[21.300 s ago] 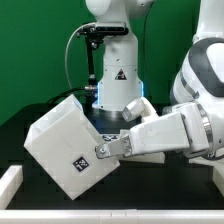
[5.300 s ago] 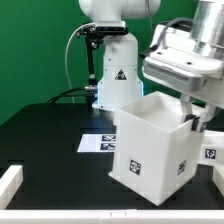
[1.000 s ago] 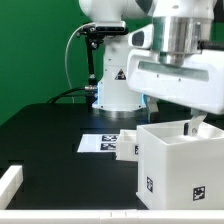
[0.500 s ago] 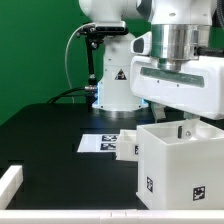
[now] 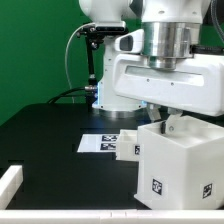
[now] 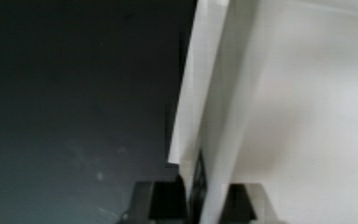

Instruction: Assemble drawer

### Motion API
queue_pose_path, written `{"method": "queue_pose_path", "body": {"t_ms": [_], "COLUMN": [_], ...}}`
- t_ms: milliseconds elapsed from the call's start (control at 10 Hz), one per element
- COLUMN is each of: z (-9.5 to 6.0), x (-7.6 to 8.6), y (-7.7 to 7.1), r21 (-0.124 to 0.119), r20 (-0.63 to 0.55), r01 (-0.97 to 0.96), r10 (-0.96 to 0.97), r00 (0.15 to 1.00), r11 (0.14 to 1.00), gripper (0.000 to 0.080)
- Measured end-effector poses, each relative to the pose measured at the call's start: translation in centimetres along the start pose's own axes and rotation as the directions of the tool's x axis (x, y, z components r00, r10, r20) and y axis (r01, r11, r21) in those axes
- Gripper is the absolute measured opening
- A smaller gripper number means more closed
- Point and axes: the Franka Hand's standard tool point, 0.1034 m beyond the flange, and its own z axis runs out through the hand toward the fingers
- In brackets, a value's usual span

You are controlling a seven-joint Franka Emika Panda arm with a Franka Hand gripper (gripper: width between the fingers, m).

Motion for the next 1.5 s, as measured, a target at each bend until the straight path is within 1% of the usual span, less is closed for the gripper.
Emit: {"method": "queue_pose_path", "body": {"t_ms": [100, 200, 500, 600, 700, 900, 1100, 1500], "z": [-0.1, 0.0, 0.0, 0.1, 0.2, 0.3, 0.3, 0.3], "x": [0.2, 0.2, 0.2, 0.5, 1.2, 2.4, 3.0, 3.2], "y": [-0.2, -0.4, -0.4, -0.5, -0.9, -1.9, -2.7, -3.7], "r21": [0.003, 0.003, 0.001, -0.001, -0.004, -0.011, -0.014, -0.01], "r20": [-0.005, -0.007, -0.008, -0.015, -0.031, -0.057, -0.069, -0.08], "r01": [0.13, 0.275, 0.478, 0.559, 0.619, 0.642, 0.638, 0.608], "r10": [-0.13, -0.275, -0.478, -0.559, -0.619, -0.641, -0.638, -0.607], "r00": [0.992, 0.962, 0.879, 0.829, 0.785, 0.765, 0.767, 0.791], "r11": [0.992, 0.962, 0.879, 0.829, 0.786, 0.767, 0.77, 0.794], "gripper": [0.0033, 0.0033, 0.0034, 0.0034, 0.0034, 0.0034, 0.0034, 0.0034]}}
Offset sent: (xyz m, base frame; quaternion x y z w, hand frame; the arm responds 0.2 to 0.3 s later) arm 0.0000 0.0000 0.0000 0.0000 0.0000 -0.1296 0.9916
